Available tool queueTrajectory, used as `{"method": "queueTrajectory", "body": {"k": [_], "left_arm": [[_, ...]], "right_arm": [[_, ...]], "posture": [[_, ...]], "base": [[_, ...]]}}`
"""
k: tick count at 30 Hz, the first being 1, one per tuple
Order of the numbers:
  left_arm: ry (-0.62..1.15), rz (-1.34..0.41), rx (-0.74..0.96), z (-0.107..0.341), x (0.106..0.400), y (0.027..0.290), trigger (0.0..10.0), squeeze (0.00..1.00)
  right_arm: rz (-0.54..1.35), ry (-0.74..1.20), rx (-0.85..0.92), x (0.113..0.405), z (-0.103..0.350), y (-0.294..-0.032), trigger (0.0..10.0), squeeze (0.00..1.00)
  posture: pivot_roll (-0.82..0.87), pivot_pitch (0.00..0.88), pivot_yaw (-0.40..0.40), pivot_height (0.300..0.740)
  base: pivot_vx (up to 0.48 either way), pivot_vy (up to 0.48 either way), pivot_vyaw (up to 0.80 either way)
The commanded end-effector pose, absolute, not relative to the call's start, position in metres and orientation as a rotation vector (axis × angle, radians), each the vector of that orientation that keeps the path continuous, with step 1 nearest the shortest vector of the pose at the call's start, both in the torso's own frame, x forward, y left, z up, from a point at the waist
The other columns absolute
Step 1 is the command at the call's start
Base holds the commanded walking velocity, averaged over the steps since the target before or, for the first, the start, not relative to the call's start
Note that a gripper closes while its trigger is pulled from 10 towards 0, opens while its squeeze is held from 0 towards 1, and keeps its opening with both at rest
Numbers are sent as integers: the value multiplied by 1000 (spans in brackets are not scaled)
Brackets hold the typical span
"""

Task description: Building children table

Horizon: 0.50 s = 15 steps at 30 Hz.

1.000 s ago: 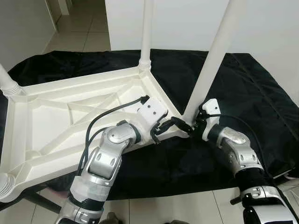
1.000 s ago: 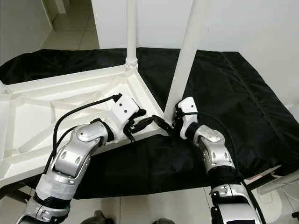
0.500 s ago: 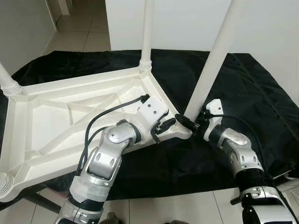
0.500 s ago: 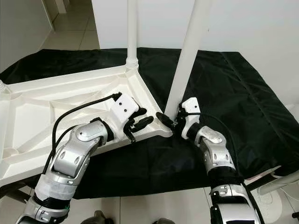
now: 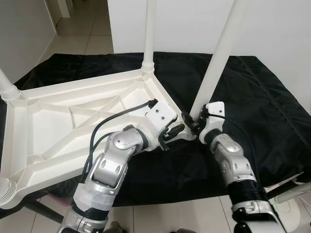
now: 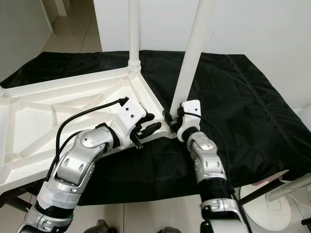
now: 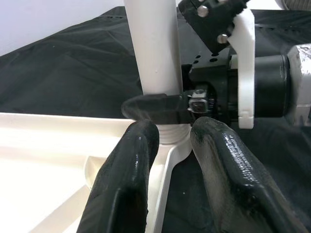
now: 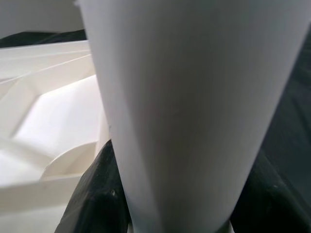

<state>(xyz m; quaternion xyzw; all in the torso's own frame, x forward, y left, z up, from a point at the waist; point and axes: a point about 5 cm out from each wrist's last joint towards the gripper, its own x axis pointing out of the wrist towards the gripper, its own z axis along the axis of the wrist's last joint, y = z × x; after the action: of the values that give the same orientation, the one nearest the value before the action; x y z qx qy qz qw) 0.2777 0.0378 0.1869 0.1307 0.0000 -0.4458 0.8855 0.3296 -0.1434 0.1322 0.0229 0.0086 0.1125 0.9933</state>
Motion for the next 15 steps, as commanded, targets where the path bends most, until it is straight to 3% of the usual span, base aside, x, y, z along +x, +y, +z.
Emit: {"method": "queueTrajectory", "body": {"k": [1, 3, 6, 11, 15], "left_arm": [[11, -875, 264, 185, 278, 39, 10000, 0], [11, -875, 264, 185, 278, 39, 10000, 0], [11, -874, 264, 185, 278, 38, 10000, 0], [9, -874, 262, 185, 277, 37, 10000, 0], [10, -867, 264, 184, 277, 38, 10000, 0]], "right_arm": [[104, 74, 90, 326, 121, -148, 10000, 0], [104, 74, 90, 326, 121, -148, 10000, 0], [-43, 55, 133, 324, 122, -136, 10000, 0], [-60, 23, 154, 323, 127, -125, 10000, 0], [-73, 2, 127, 321, 133, -134, 10000, 0]], "posture": [[-36, 0, -8, 740], [-36, 0, -8, 740], [-34, 0, -9, 740], [-34, 0, -11, 740], [-32, 0, -21, 740]], "base": [[0, 0, 0], [0, 0, 0], [0, 0, 0], [0, 0, 0], [0, 0, 0]]}}
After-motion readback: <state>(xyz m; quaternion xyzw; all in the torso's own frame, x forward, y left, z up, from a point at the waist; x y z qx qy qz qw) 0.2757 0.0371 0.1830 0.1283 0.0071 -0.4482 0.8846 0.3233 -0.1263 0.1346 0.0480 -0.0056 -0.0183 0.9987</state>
